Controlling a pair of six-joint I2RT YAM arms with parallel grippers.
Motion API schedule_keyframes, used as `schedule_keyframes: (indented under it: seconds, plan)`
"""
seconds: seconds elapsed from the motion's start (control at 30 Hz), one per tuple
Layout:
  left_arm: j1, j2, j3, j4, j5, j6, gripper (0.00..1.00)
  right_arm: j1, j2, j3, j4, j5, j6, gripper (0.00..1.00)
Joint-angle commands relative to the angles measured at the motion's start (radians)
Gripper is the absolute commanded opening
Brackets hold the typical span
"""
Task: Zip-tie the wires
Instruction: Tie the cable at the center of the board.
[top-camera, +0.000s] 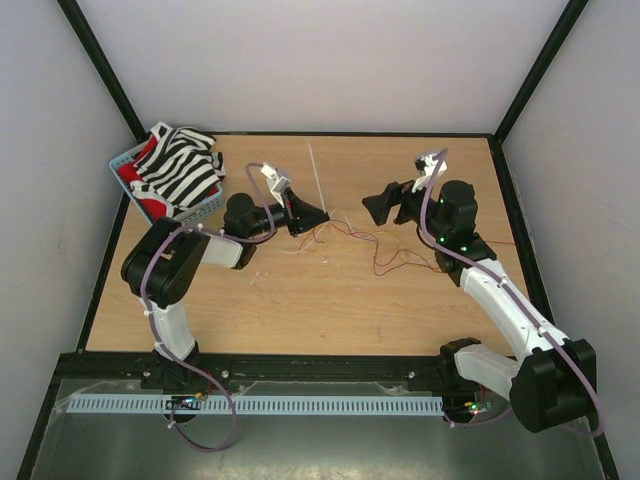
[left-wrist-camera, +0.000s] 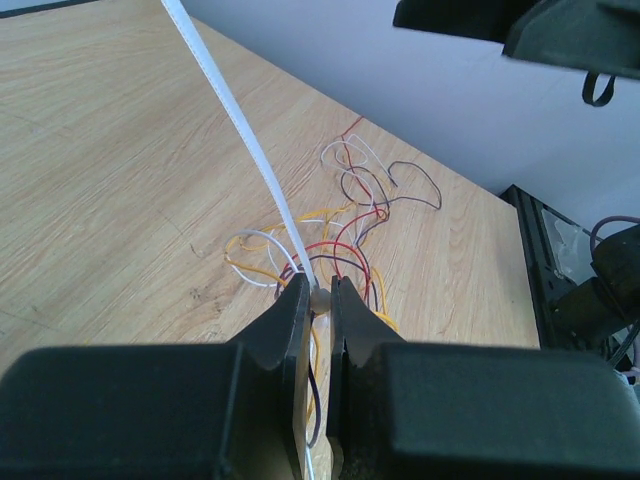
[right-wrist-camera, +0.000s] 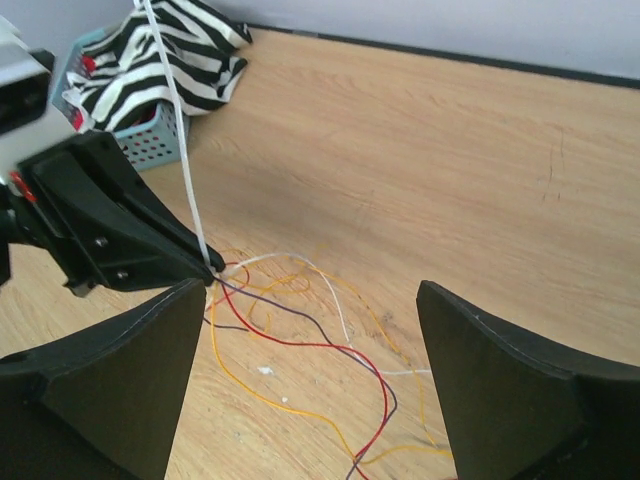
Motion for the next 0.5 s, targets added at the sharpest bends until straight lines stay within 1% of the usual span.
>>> schedule_keyframes:
  seconds: [0.0,0.1,0.17,0.23,0.47]
  plan:
    - [-0.002,-0.062,0.023,-0.126,-0.026,0.019,0.0,-0.005,0.013,-0.015,0.0,0.013,-0.019,0.96]
    - [0.0,-0.077,0.053,-0.215,-0.04,0.0,0.0,-0.007,0.027,-0.026,0.004,-0.004,-0.027,0.95]
    - [-0.001,-0.097,0.096,-0.356,-0.047,0.002,0.0,-0.007,0.033,-0.033,0.007,-0.016,-0.034,0.94]
    - [-0.005,-0.134,0.137,-0.533,-0.063,0.029,0.0,-0.007,0.034,-0.043,0.016,-0.035,-0.042,0.92]
    - [0.002,-0.198,0.176,-0.708,-0.112,0.011,0.0,-0.006,0.007,-0.103,0.087,-0.086,-0.05,0.91]
